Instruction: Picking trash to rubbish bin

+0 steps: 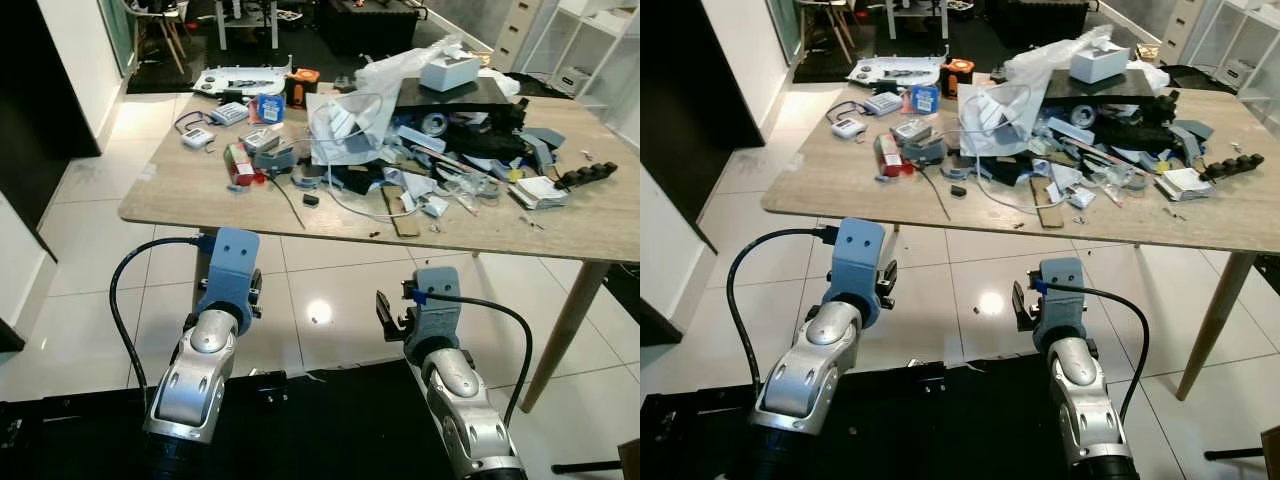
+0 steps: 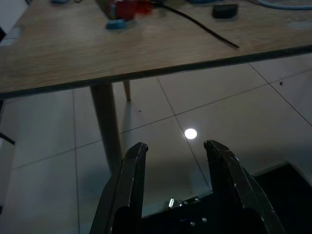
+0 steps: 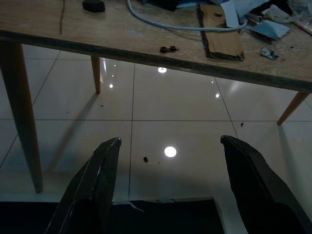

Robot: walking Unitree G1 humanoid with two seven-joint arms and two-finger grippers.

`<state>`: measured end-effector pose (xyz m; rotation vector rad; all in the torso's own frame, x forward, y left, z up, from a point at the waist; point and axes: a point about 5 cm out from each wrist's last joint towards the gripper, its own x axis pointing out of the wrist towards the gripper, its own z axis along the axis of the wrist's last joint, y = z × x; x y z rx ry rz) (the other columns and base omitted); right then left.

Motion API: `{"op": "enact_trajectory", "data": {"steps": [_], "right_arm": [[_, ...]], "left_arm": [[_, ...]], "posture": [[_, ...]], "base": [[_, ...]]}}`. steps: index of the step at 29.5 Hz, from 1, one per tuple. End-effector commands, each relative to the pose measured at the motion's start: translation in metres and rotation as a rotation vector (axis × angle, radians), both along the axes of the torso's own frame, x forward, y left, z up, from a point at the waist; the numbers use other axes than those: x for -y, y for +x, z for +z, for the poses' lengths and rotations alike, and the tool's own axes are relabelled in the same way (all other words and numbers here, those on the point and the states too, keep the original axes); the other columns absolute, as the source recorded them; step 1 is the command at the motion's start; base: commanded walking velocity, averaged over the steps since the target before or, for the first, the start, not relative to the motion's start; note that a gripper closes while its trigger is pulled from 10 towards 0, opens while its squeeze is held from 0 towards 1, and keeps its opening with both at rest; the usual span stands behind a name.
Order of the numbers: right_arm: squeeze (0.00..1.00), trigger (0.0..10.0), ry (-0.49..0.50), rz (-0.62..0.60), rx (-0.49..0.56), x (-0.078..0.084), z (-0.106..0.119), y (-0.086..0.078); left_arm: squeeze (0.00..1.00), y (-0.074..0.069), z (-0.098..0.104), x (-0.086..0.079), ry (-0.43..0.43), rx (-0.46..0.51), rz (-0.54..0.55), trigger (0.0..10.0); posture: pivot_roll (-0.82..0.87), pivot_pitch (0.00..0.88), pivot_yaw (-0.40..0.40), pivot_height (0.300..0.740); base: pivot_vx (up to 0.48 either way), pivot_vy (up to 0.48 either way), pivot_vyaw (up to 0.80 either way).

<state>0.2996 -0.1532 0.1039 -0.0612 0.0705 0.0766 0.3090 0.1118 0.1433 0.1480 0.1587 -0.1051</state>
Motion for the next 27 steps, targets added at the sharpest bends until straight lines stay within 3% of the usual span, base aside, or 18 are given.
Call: {"op": "enact_trajectory", "data": {"steps": [1,7,21,27], "right_arm": [[0.00,10.0,-0.001,-0.024,-0.013,0.007,-0.002,-0.003],[0.00,10.0,0.016,-0.041,-0.019,0.009,-0.003,-0.003],[0.00,10.0,0.023,-0.100,-0.024,0.018,-0.001,0.000],[0.00,10.0,0.002,-0.113,-0.008,0.019,0.002,0.000]], "left_arm": [[0.00,-0.002,-0.002,0.004,0.005,0.000,-0.025,10.0],[0.00,-0.002,-0.001,0.005,0.001,0.005,-0.029,10.0],[0.00,-0.002,0.003,0.008,-0.043,0.021,-0.042,10.0],[0.00,0.000,0.013,0.008,-0.102,0.082,-0.041,10.0]], "posture": [[0.05,0.096,-0.004,0.740],[0.05,0.095,-0.003,0.740],[0.05,0.098,-0.003,0.740],[0.05,0.103,-0.004,0.740]], "base": [[0.000,0.000,0.00],[0.000,0.000,0.00],[0.000,0.000,-0.78],[0.000,0.000,0.00]]}}
